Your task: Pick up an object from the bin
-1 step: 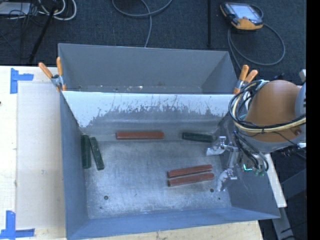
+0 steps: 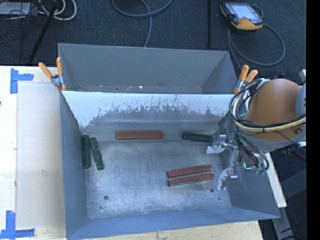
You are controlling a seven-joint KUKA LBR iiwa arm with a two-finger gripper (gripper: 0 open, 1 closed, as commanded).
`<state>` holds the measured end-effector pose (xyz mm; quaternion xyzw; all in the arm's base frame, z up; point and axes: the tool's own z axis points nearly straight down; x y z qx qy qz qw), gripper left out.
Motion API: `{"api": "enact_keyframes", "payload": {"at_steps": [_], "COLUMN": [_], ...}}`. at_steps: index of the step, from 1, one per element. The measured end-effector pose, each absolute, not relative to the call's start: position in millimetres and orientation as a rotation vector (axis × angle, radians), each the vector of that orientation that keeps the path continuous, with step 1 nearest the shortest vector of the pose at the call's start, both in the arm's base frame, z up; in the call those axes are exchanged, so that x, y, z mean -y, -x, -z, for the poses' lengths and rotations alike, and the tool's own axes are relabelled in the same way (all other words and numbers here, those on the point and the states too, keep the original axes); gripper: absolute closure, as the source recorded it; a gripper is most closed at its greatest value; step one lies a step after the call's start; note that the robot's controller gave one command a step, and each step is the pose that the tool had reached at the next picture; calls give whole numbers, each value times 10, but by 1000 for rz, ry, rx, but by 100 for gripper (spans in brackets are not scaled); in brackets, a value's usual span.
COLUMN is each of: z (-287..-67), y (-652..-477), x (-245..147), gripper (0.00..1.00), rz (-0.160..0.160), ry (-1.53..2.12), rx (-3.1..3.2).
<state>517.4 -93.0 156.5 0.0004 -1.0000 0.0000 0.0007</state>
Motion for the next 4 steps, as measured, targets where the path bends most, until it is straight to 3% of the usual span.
{"api": "enact_keyframes", "payload": {"at_steps": [1,3,4], "z": [-753,-761,-918], "y": [-5399,-5397,-5499], "x": [937,934,947], "gripper": [100,100,100], "rz": [-2,-3,0], "ry": [-18,-23,-88], "rx": [3149,3149,3143]}}
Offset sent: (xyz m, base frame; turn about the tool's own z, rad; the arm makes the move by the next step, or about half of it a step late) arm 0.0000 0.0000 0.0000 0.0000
